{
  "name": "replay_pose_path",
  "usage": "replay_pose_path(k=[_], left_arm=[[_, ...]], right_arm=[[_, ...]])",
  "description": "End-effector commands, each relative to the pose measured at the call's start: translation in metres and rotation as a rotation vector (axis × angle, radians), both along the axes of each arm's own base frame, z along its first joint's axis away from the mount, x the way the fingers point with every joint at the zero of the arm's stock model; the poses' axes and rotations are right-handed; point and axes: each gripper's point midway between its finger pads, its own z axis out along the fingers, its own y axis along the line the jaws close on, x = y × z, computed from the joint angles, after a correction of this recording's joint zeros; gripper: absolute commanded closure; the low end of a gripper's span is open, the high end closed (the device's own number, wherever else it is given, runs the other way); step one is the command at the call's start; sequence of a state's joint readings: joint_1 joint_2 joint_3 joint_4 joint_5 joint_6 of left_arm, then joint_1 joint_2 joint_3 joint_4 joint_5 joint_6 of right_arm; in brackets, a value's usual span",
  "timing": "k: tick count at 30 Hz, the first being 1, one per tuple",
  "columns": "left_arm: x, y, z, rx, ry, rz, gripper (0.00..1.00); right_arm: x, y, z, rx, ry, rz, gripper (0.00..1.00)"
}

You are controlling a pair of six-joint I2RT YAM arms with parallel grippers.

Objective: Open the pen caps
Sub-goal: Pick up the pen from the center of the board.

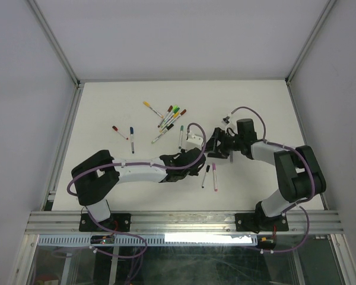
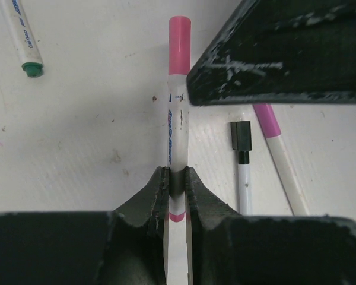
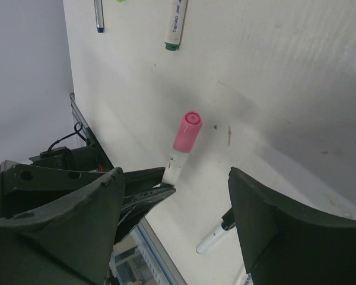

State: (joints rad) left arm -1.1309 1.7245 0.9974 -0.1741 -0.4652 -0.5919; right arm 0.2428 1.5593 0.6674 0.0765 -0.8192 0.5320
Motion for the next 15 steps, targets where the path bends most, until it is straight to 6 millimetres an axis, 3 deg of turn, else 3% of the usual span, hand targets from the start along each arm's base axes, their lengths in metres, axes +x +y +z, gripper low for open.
replay_pose_path(k=[1,6,15], left_arm=[[0.014,-0.024,0.039,-0.170,-0.041,0.002,1.00],[0.019,-0.036,0.049,-0.241,-0.036,0.010,1.00],[0.029,-0.041,0.052,-0.294,-0.015,0.054,1.00]], right_arm=[[0.013,0.017,0.011,0.042,-0.060,0.008,0.27],[0.009,0.022,0.007,0.040,-0.052,0.028,0.27],[0.002,0.033,0.003,0.039,-0.044,0.063,0.27]])
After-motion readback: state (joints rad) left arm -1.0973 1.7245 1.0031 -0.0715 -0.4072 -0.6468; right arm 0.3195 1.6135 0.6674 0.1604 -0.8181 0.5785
